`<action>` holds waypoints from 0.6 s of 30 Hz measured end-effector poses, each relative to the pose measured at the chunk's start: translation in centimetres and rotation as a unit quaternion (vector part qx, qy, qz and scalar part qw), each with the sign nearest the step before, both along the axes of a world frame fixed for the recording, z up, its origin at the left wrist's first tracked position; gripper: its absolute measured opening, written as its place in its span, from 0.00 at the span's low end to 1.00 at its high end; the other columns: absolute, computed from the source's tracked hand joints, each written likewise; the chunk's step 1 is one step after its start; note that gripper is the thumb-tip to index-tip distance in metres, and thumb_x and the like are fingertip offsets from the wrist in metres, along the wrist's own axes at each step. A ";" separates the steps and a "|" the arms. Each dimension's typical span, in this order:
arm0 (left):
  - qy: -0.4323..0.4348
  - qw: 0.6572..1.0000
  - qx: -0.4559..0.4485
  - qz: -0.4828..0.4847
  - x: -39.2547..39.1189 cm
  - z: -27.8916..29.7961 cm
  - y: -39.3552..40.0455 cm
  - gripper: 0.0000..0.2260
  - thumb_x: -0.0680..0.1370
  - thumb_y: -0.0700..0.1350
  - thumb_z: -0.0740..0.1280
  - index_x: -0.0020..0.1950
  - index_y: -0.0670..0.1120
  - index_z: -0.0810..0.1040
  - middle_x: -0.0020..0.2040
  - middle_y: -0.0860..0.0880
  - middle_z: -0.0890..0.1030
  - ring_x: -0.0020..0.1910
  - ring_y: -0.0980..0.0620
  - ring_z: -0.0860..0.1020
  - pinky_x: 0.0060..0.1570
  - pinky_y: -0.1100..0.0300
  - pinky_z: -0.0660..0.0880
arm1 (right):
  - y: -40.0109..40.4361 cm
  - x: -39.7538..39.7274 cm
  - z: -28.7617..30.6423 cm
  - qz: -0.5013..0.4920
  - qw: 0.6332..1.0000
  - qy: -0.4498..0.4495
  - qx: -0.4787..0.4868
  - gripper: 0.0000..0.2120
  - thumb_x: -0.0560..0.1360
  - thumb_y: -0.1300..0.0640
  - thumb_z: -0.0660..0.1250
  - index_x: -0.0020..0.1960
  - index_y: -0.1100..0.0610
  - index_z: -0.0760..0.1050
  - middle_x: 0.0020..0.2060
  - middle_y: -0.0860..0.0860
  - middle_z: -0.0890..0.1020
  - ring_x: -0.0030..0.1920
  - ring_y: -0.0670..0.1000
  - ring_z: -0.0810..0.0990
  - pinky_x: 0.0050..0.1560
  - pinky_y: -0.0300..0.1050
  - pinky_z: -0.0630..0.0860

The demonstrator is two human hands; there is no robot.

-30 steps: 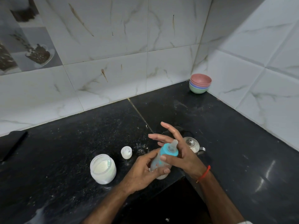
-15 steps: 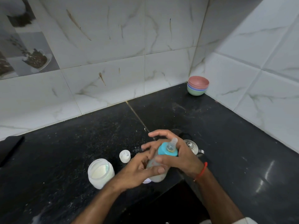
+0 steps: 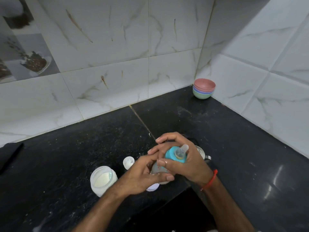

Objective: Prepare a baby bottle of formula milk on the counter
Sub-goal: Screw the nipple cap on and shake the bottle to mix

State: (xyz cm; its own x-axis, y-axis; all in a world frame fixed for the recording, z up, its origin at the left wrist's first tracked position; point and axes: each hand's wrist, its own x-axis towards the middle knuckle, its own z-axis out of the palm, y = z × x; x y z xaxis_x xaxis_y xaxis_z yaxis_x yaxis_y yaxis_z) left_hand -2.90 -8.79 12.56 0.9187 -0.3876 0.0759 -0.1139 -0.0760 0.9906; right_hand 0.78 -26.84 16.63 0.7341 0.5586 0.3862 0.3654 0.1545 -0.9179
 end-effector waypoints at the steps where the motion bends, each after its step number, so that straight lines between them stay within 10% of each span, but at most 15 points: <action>1: -0.005 1.000 0.006 0.000 0.0 0.0 -0.1 0.16 0.76 0.43 0.76 0.63 0.44 0.82 0.58 0.47 0.86 0.59 0.49 0.84 0.60 0.56 0.80 | 0.1 0.0 0.1 -0.001 1.000 0.008 0.008 0.18 0.73 0.70 0.74 0.58 0.58 0.75 0.42 0.53 0.87 0.53 0.64 0.86 0.57 0.64 0.81; 5: -0.062 0.994 0.032 0.082 -0.2 -0.2 -1.2 0.17 0.75 0.47 0.78 0.63 0.54 0.81 0.57 0.50 0.86 0.57 0.49 0.85 0.57 0.51 0.83 | 2.1 -0.6 -0.8 -0.169 0.982 0.025 0.081 0.12 0.74 0.67 0.73 0.45 0.54 0.71 0.38 0.63 0.85 0.44 0.62 0.87 0.62 0.58 0.80; 10: -0.097 0.982 0.088 0.138 -0.5 -1.0 -1.8 0.20 0.78 0.45 0.75 0.69 0.54 0.78 0.59 0.55 0.85 0.58 0.52 0.84 0.57 0.51 0.82 | 3.8 -0.6 -1.6 -0.299 0.947 0.086 0.084 0.13 0.75 0.60 0.75 0.44 0.50 0.71 0.40 0.66 0.83 0.41 0.57 0.87 0.44 0.53 0.83; 16: -0.014 0.986 0.038 0.160 -1.1 -1.3 -1.6 0.17 0.76 0.55 0.76 0.64 0.63 0.79 0.58 0.57 0.86 0.59 0.53 0.84 0.58 0.55 0.82 | 2.3 -0.5 -1.7 -0.211 0.977 0.010 -0.010 0.26 0.73 0.50 0.75 0.68 0.47 0.70 0.59 0.44 0.80 0.55 0.52 0.83 0.57 0.54 0.81; 18: -0.001 0.986 0.021 0.166 -1.3 -1.3 -1.4 0.24 0.74 0.53 0.77 0.69 0.62 0.75 0.60 0.60 0.85 0.61 0.57 0.83 0.60 0.59 0.81 | 1.8 -0.6 -2.0 -0.172 0.985 0.000 -0.025 0.24 0.75 0.54 0.75 0.65 0.35 0.71 0.66 0.54 0.76 0.58 0.56 0.82 0.58 0.62 0.81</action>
